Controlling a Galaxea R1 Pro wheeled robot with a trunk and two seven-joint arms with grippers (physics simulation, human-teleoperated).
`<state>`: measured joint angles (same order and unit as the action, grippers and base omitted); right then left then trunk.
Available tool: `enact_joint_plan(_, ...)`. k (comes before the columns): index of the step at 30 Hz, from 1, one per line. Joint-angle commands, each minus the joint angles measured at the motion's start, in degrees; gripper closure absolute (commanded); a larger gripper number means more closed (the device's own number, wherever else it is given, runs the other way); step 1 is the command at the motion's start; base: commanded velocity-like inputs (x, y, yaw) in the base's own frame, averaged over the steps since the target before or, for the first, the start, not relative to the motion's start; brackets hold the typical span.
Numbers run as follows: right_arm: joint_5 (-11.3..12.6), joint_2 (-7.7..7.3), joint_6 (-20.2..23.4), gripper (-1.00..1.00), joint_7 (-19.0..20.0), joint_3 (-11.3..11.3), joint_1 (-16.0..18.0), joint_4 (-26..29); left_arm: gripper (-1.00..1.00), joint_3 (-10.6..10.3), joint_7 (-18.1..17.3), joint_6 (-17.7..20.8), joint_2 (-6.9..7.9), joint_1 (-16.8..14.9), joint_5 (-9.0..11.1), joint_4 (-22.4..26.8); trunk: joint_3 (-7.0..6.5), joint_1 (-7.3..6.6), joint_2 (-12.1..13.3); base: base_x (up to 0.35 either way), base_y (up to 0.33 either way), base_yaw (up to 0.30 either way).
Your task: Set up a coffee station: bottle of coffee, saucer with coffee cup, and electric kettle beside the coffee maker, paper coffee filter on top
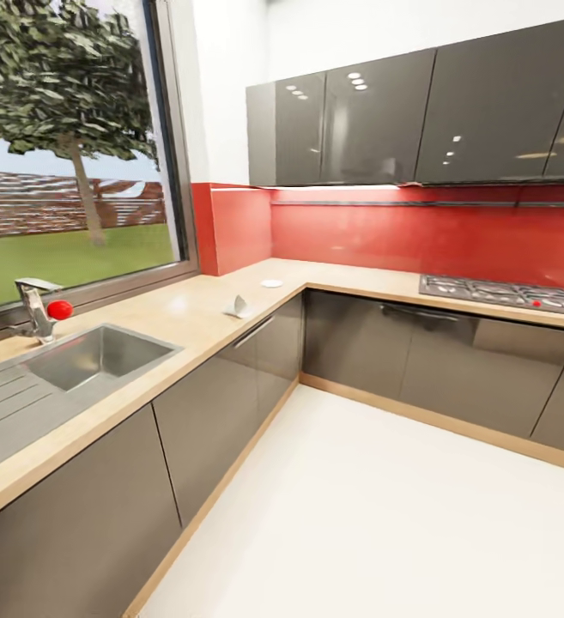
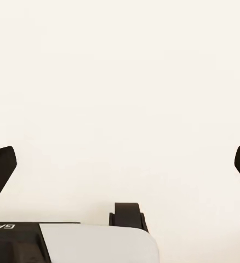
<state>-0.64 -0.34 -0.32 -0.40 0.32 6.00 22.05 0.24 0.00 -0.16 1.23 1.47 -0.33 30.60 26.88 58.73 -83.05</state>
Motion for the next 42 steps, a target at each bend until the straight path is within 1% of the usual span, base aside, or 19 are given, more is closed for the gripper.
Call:
enact_joint_plan(1,-0.1,-0.01,0.0,-1.00,0.0,0.1,0.0,0.0,-1.00,0.0,0.0,0.0,0.00,0.0,0.0,0.1,0.05,0.00,0.0,0.000,0.000,0.276)
enact_joint_plan(8,-0.1,-0.04,0.0,-1.00,0.0,0.0,0.0,0.0,-1.00,0.0,0.0,0.0,0.00,0.0,-0.1,0.1,0.05,0.00,0.0,0.029,-0.028,0.247)
enact_joint_plan(19,-0.1,-0.09,0.1,-1.00,0.1,0.0,0.0,-0.7,-1.00,0.0,0.0,0.2,0.00,0.0,-0.1,0.1,0.05,0.00,0.0,0.181,-0.198,0.044)
enact_joint_plan(29,-0.1,-0.09,0.1,-1.00,0.1,0.0,0.0,-0.9,-1.00,0.0,0.0,0.2,0.00,0.0,0.0,0.1,0.05,0.00,0.0,0.264,-0.192,0.002)
enact_joint_plan(33,-0.1,-0.10,0.1,-1.00,0.1,0.0,0.0,-1.5,-1.00,0.0,0.0,0.2,0.00,0.0,0.0,0.1,0.05,0.00,0.0,0.316,-0.050,0.000)
enact_joint_plan(34,-0.1,-0.10,0.1,-1.00,0.1,0.1,0.0,-3.2,-1.00,0.0,0.0,0.2,0.00,0.0,-0.1,0.0,0.05,0.00,0.0,0.325,-0.008,0.000)
enact_joint_plan(42,0.0,-0.10,0.1,-1.00,0.1,0.1,0.0,-3.8,-1.00,0.0,0.0,0.1,0.01,0.0,0.0,0.0,0.05,0.00,0.0,0.325,-0.047,0.000)
